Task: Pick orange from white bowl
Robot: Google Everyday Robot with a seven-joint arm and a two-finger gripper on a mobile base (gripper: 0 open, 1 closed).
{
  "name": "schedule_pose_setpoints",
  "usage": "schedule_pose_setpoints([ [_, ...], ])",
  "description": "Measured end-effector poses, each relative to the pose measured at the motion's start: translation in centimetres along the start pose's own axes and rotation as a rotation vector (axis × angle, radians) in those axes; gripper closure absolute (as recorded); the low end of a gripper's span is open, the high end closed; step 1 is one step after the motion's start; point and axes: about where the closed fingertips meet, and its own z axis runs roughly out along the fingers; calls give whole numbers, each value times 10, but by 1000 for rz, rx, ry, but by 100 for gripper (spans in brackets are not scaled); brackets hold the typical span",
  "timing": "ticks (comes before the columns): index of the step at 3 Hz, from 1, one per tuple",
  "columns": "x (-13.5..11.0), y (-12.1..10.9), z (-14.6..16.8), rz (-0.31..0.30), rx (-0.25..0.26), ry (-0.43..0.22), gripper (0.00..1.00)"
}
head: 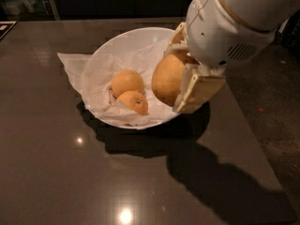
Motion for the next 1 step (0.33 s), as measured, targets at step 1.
schedule_pose_setpoints([
  [1, -9, 17, -20, -34, 41, -35, 100],
])
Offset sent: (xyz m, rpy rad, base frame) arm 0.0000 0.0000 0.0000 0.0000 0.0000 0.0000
